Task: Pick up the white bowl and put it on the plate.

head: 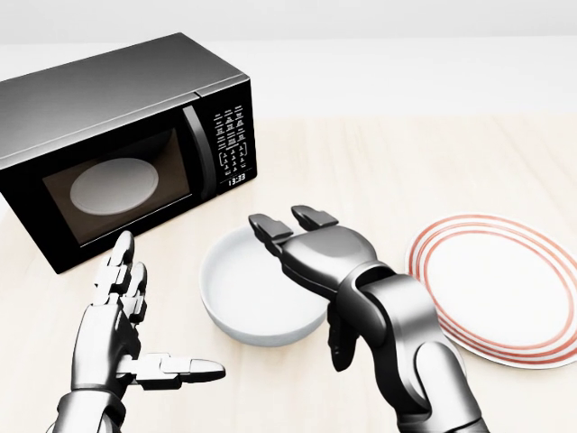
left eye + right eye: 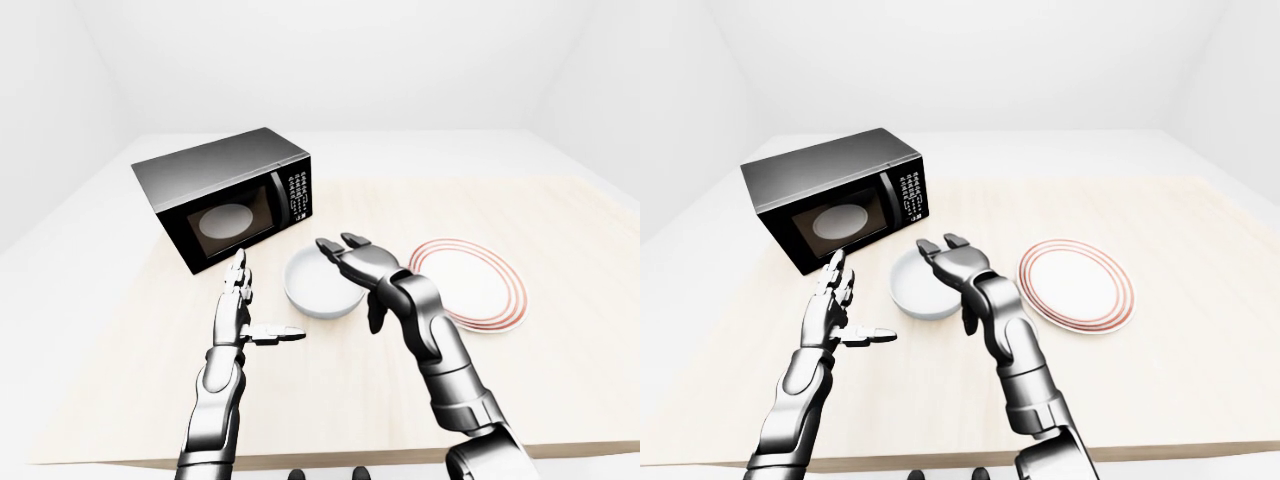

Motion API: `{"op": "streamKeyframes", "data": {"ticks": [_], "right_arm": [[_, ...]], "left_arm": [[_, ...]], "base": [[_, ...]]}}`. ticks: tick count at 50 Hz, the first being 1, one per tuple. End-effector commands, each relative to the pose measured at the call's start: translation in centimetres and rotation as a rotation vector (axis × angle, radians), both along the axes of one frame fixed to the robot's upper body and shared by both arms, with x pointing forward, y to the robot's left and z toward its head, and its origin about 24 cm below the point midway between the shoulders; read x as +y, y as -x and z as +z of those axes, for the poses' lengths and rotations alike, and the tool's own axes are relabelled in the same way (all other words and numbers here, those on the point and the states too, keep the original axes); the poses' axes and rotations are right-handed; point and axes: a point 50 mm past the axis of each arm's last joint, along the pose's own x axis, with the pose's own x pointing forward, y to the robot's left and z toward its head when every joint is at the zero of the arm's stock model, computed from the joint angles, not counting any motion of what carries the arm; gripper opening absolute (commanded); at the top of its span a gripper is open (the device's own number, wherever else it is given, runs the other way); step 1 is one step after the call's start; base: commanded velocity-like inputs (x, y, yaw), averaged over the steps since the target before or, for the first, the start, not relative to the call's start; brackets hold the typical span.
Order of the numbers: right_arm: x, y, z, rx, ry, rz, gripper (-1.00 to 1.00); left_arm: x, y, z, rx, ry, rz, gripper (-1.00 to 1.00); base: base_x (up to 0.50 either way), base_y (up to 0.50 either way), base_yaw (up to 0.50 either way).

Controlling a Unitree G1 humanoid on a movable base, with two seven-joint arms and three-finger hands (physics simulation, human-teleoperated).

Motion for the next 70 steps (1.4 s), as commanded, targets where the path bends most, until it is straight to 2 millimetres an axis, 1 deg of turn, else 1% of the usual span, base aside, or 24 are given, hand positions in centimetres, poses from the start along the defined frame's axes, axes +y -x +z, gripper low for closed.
{"op": "streamKeyframes", "data": {"ticks": [1, 12, 17, 45, 70], "right_arm": [[0.4, -0.5, -1.0, 0.049, 0.021, 0.006, 1.0], [0.6, -0.2, -2.6, 0.103, 0.049, 0.007, 1.0], [0.5, 0.2, -3.8, 0.14, 0.073, 0.004, 1.0], [0.6, 0.3, -4.9, 0.183, 0.087, 0.004, 1.0], [0.5, 0.3, -6.6, 0.252, 0.137, -0.002, 1.0]], "left_arm": [[0.0, 0.0, 0.0, 0.0, 0.0, 0.0, 1.0], [0.0, 0.0, 0.0, 0.0, 0.0, 0.0, 1.0], [0.0, 0.0, 0.0, 0.0, 0.0, 0.0, 1.0], [0.0, 0.0, 0.0, 0.0, 0.0, 0.0, 1.0], [0.0, 0.0, 0.0, 0.0, 0.0, 0.0, 1.0]], "base": [[0.0, 0.0, 0.0], [0.0, 0.0, 0.0], [0.0, 0.0, 0.0], [0.0, 0.0, 0.0], [0.0, 0.0, 0.0]]}}
